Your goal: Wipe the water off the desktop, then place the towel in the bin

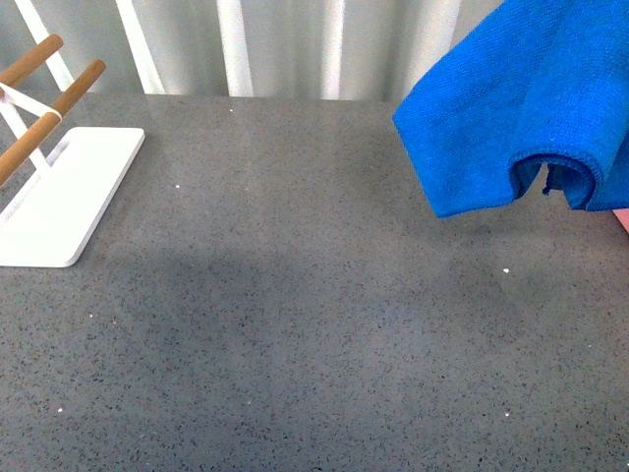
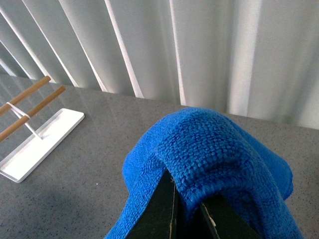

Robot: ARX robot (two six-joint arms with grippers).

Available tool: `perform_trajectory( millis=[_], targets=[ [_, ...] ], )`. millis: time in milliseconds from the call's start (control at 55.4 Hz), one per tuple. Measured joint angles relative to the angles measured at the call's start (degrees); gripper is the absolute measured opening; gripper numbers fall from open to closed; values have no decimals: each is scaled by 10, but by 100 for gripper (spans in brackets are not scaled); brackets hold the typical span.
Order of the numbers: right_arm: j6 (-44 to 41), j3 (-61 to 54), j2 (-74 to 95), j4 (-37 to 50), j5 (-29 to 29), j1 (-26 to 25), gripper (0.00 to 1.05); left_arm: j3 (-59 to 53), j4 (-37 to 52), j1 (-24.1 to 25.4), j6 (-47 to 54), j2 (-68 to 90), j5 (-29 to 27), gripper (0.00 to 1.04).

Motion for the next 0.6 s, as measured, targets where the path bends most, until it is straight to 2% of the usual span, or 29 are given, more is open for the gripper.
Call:
perform_trajectory(
  millis=[90,144,271,289,379,451,524,596],
  targets=[
    [-9,0,0,-6,-3,2,3,-18,1,-23,-3,-46,-23,43],
    [-19,-3,0,-9,-3,4,3,-36,-17,-41,-5,-76,-37,29],
    [-31,-8,-2,-17,-1,10,3,-56,-42,-61,-8,-114,-57,9],
    [-36,-9,-4,-24,3,11,3,-61,-51,-67,-10,-130,-64,3],
    [-56,-10,-14,-47,2,13,3,-73,-80,-83,-11,-174,-80,4],
    [-71,-12,-24,-58,0,12,3,-94,-67,-96,-10,-187,-91,4],
    [-75,-13,-31,-58,-5,10,3,-94,-92,-127,-11,-211,-136,3],
    [-78,-14,-32,-58,-4,10,3,-95,-117,-147,-11,-242,-147,3]
  ],
)
